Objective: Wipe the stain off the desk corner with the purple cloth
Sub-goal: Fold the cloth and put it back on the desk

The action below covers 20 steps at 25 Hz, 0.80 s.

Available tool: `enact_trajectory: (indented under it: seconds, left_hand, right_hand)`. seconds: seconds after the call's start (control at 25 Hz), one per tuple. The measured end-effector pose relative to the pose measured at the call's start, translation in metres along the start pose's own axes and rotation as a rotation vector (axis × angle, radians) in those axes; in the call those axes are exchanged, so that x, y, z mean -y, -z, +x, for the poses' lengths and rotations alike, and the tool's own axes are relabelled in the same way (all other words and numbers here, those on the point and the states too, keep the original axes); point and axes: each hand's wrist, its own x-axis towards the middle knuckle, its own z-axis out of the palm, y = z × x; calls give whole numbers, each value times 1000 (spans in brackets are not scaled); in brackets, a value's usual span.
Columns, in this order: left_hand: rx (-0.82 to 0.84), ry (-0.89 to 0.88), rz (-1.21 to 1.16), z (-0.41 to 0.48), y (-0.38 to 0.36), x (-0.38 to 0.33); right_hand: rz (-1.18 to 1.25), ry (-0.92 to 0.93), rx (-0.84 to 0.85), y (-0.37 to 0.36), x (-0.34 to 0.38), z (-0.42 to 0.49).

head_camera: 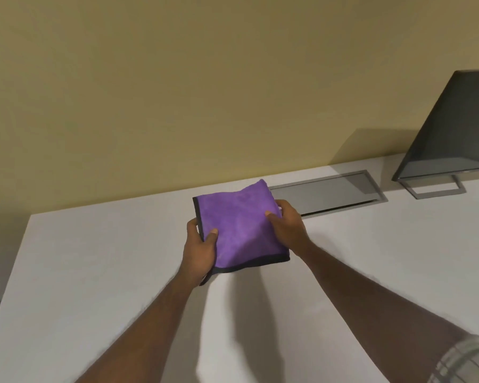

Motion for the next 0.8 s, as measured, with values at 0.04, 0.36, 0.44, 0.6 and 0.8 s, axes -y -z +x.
enact_trajectory:
  seconds: [0.04, 0.36, 0.44, 0.6, 0.8]
  left_hand:
    - [6, 25, 16, 19, -5, -1]
    - [-9, 107, 175, 110, -27, 5]
    - [-28, 133, 251, 118, -28, 8]
    - [-37, 22, 400, 116, -25, 16]
    - [61, -293, 905, 110, -18, 33]
  right_hand:
    - [-24, -5, -1, -2, -1, 20]
    - [-171, -13, -23, -30, -22, 111]
    - [-188, -23, -15, -35, -26, 114]
    - [-309, 44, -6, -45, -35, 106]
    - [-691, 309, 55, -55, -52, 88]
